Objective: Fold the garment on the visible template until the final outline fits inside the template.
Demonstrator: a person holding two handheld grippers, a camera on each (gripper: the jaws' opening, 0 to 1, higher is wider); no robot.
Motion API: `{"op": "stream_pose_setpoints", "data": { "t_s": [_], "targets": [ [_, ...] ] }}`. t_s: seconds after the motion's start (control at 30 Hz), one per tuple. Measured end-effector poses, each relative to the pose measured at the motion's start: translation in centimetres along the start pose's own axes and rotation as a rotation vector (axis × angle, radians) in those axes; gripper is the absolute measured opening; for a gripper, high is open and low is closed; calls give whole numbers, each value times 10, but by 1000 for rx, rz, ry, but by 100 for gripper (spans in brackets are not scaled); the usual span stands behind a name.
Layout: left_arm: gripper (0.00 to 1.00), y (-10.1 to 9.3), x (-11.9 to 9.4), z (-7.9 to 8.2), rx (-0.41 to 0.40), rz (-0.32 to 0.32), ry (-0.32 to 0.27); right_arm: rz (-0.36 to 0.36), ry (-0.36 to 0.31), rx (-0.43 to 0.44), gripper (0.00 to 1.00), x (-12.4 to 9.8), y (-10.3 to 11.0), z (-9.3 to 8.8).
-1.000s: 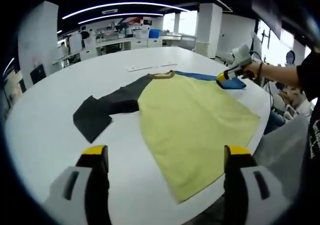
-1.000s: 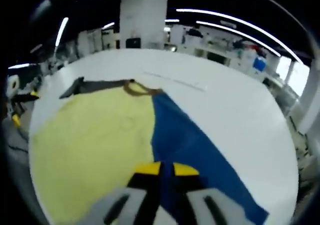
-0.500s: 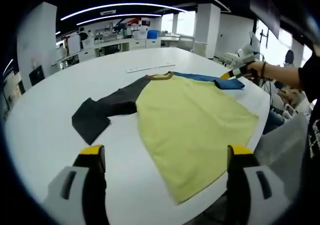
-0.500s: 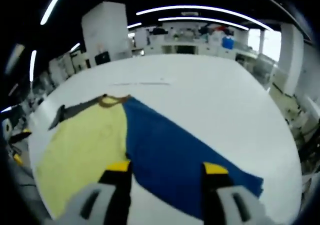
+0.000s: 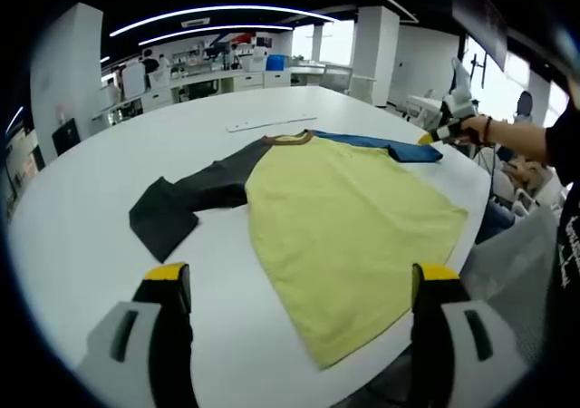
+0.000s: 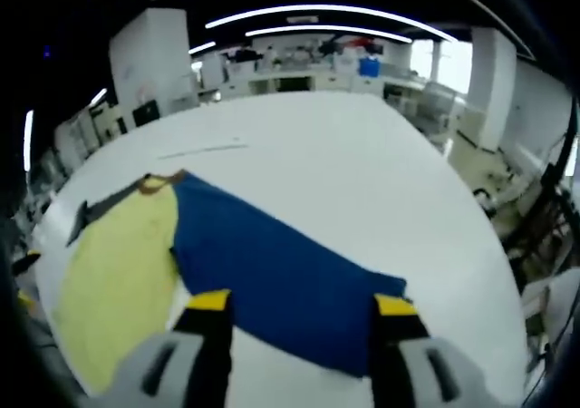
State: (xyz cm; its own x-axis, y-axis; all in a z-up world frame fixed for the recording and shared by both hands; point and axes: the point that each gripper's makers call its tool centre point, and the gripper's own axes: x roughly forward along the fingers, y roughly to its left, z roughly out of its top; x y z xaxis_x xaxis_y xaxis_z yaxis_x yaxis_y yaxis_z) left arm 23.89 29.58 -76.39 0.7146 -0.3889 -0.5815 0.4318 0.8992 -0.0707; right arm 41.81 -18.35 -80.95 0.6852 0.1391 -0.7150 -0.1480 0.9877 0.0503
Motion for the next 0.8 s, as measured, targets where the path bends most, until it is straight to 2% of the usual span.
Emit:
{"op": "stream_pose_setpoints", "data": {
  "t_s": [0.13, 0.33, 0.63, 0.73, 0.8],
  "targets": [
    [99, -1, 0, -2, 2, -3, 5, -32, 10, 25, 58, -4, -14, -9],
    [99, -2, 1, -3, 6, -10, 10, -45, 24, 62, 53, -4, -19, -21],
    [99, -3, 1, -2, 5, -10, 6, -63, 35, 125, 33, -3, -33, -32],
    [99, -3, 1, -3, 7, -9, 12, -76, 28, 170, 22, -2, -42, -32],
    [98, -5, 1, -3, 8, -9, 14, -94, 27, 186, 13, -3, -40, -33]
  ]
}}
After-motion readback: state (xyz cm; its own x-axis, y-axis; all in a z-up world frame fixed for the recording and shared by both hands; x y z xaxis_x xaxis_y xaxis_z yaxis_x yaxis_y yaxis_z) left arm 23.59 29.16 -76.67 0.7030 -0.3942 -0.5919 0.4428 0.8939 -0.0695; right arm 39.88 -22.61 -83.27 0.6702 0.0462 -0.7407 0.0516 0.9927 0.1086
